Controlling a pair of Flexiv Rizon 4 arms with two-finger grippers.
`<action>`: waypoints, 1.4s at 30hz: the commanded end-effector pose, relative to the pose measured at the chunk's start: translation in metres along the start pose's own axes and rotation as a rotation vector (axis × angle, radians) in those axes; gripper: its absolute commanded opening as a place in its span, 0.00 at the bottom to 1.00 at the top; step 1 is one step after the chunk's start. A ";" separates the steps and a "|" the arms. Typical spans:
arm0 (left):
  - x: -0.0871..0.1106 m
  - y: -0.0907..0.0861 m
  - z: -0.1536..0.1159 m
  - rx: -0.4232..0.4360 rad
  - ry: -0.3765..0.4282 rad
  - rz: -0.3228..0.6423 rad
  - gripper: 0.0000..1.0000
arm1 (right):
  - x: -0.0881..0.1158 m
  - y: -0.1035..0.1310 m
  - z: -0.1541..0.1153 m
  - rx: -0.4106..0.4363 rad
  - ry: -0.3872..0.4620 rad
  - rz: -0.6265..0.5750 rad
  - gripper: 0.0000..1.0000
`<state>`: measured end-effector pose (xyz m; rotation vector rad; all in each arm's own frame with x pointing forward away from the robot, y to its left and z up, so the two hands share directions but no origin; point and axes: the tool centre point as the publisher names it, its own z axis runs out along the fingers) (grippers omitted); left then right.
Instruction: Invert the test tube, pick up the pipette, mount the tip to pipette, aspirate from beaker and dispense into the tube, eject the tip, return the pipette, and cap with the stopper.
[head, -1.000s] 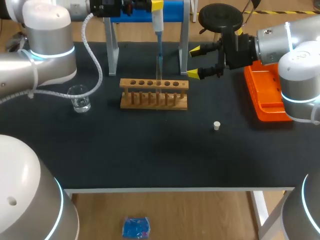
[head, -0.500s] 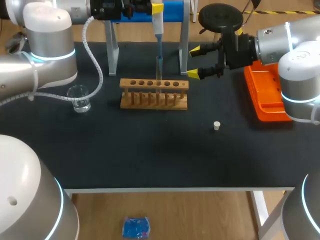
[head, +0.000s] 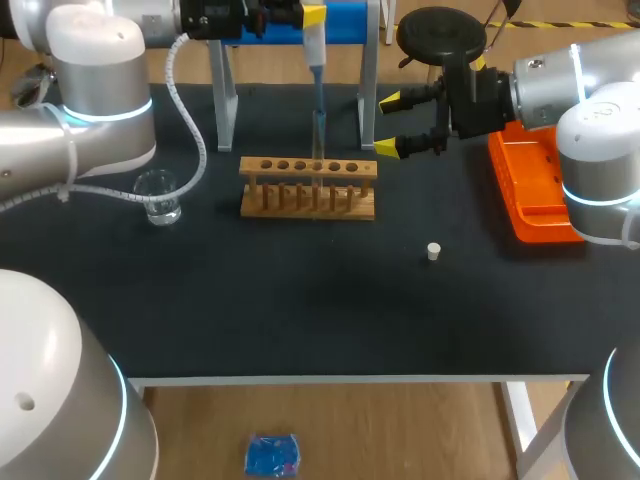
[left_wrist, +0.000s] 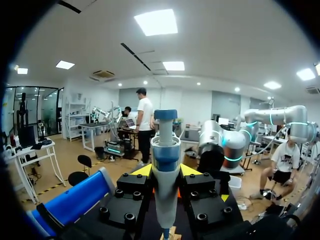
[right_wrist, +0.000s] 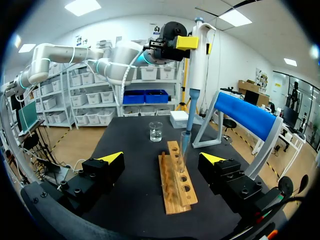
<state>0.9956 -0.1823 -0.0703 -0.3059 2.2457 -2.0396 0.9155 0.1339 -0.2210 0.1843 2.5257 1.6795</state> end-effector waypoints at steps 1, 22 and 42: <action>0.003 -0.002 -0.002 -0.008 -0.011 0.008 0.00 | 0.000 0.000 0.000 -0.001 -0.002 0.000 1.00; 0.003 0.001 0.004 -0.025 0.000 0.008 0.00 | 0.000 0.000 0.000 -0.001 -0.002 0.000 1.00; 0.004 0.003 0.003 -0.012 -0.011 -0.005 0.00 | 0.000 0.000 0.000 -0.001 -0.002 0.000 1.00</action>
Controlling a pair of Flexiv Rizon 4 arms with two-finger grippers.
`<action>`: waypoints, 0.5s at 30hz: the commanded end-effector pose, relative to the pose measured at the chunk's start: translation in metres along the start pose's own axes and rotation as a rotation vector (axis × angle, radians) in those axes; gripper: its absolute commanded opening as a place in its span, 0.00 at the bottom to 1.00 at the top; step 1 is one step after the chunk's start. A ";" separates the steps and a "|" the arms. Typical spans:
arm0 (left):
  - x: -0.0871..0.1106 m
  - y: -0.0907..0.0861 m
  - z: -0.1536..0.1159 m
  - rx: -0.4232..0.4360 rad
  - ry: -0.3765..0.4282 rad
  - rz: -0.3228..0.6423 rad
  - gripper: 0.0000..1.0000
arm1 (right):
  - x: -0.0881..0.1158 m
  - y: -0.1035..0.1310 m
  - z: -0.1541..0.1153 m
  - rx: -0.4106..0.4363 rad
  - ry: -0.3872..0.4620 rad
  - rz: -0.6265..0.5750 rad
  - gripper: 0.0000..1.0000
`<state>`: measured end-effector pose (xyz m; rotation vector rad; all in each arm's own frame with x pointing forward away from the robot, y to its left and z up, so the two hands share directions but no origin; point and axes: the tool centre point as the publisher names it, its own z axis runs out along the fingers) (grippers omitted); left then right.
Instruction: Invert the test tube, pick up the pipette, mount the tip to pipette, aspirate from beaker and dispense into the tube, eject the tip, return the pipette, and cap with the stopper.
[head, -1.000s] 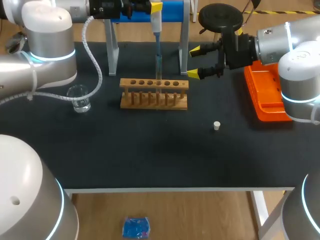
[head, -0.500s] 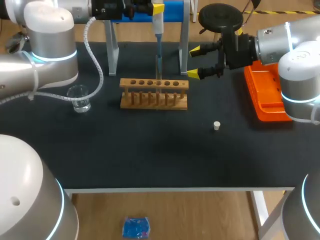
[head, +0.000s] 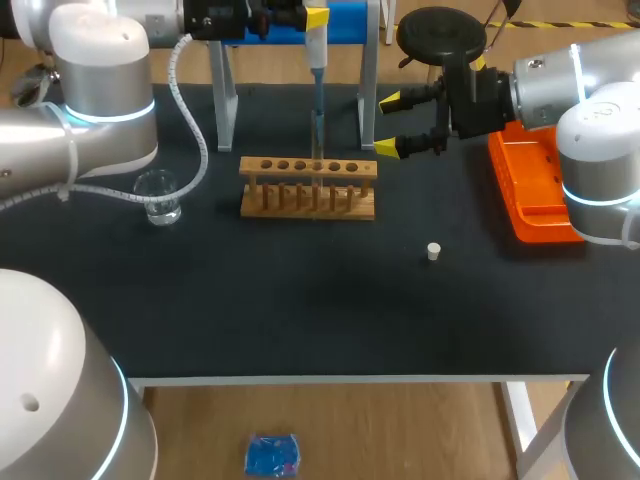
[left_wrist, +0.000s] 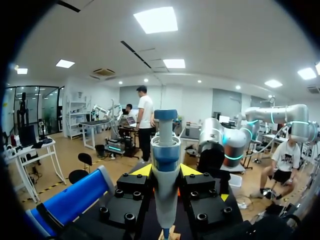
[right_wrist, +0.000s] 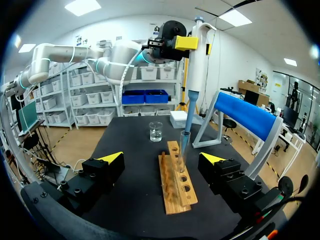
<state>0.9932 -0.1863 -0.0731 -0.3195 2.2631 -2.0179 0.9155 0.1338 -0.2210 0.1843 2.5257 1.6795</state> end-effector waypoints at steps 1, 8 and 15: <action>0.001 0.001 -0.001 0.005 -0.004 -0.001 0.00 | 0.000 0.000 0.000 -0.001 -0.002 0.000 1.00; 0.001 0.001 -0.001 -0.002 -0.006 -0.003 0.00 | 0.000 0.000 0.000 -0.001 -0.002 0.000 1.00; 0.001 0.001 -0.001 -0.002 -0.006 -0.003 0.00 | 0.000 0.000 0.000 -0.001 -0.002 0.000 1.00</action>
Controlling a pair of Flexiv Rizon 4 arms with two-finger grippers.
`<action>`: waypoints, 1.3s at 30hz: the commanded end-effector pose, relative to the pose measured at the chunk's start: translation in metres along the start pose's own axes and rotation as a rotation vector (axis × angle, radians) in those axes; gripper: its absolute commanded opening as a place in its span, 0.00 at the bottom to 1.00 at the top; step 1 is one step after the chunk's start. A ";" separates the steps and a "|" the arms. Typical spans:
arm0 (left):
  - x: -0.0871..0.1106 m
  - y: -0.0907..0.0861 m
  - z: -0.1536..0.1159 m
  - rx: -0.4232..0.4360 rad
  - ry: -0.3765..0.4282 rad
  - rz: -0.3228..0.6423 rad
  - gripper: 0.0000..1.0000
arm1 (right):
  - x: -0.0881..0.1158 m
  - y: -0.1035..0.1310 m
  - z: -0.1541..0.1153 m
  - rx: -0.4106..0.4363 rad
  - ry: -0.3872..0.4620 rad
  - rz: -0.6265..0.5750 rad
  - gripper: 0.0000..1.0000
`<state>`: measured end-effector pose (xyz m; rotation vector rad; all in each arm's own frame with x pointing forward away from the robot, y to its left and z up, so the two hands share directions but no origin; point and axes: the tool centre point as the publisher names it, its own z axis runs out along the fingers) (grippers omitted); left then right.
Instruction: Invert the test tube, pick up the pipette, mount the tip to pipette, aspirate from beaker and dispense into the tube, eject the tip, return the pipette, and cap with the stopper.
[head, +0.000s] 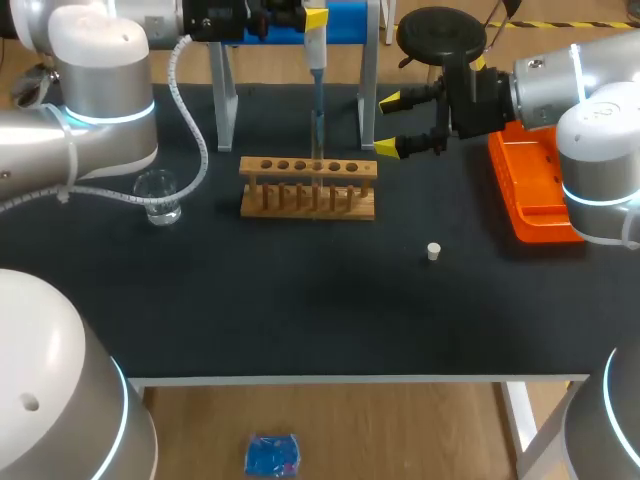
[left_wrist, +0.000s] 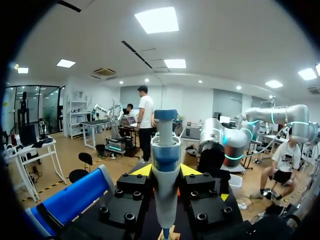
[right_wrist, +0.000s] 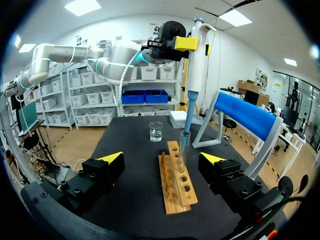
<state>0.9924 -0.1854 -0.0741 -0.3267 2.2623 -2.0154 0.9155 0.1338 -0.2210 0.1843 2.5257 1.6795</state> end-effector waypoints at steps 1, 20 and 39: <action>0.001 -0.001 0.000 -0.001 -0.001 0.000 0.00 | 0.000 0.000 0.000 -0.001 -0.002 0.000 1.00; 0.001 -0.001 0.000 -0.001 -0.001 0.000 0.00 | -0.005 0.044 -0.051 0.052 -0.075 -0.060 1.00; 0.001 -0.001 0.000 -0.001 -0.001 0.000 0.00 | -0.024 0.183 -0.099 0.082 -0.225 -0.003 1.00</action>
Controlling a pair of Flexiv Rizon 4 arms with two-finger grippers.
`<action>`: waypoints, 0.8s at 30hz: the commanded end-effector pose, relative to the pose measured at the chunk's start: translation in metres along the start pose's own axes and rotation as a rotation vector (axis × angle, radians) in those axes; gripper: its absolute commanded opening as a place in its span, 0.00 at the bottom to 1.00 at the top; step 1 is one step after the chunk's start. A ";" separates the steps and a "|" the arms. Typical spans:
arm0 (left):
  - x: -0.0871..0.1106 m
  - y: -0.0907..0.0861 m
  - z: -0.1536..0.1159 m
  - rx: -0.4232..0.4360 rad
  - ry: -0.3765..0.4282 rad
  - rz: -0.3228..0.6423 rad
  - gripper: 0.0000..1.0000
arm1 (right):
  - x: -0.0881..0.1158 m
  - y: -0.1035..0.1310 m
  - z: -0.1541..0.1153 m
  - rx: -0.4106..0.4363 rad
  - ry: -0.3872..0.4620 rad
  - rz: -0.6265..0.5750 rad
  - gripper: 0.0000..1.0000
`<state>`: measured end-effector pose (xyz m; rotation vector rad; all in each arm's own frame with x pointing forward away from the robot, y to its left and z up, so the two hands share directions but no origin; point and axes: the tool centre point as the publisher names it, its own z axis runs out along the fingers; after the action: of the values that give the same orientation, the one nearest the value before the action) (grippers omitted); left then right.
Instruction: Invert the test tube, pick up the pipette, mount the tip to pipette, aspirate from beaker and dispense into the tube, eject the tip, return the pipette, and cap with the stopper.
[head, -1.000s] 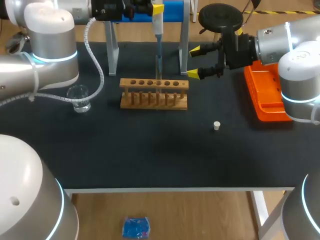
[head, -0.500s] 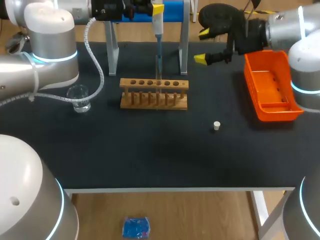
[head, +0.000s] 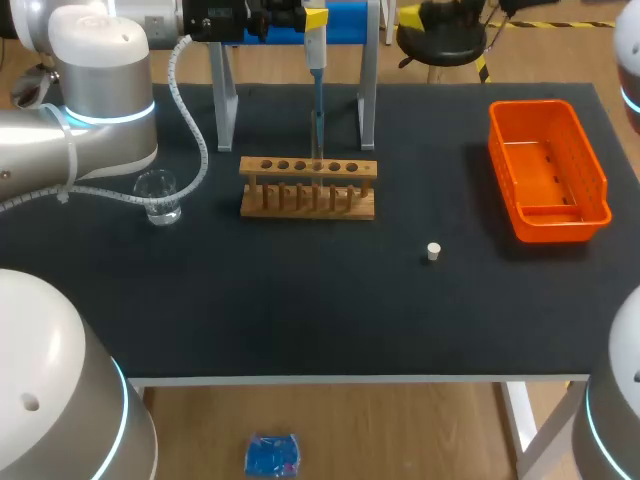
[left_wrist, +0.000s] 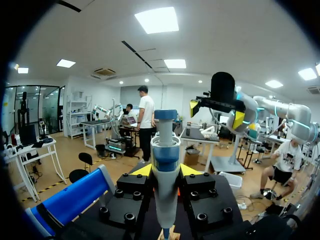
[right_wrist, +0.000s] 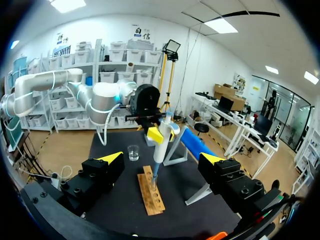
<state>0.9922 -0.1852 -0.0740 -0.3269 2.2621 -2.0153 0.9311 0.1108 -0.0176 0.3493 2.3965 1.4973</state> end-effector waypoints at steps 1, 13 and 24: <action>0.001 -0.001 0.000 -0.001 -0.001 0.000 0.00 | -0.002 0.004 -0.002 0.031 0.004 0.001 1.00; 0.001 -0.001 0.000 -0.001 -0.001 0.000 0.00 | 0.001 0.013 0.007 0.045 0.028 0.018 1.00; 0.001 -0.001 0.000 -0.001 -0.001 0.000 0.00 | -0.017 0.056 0.043 0.041 0.059 0.029 0.00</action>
<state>0.9920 -0.1853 -0.0740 -0.3270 2.2620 -2.0153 0.9462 0.1474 0.0135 0.3575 2.4530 1.5138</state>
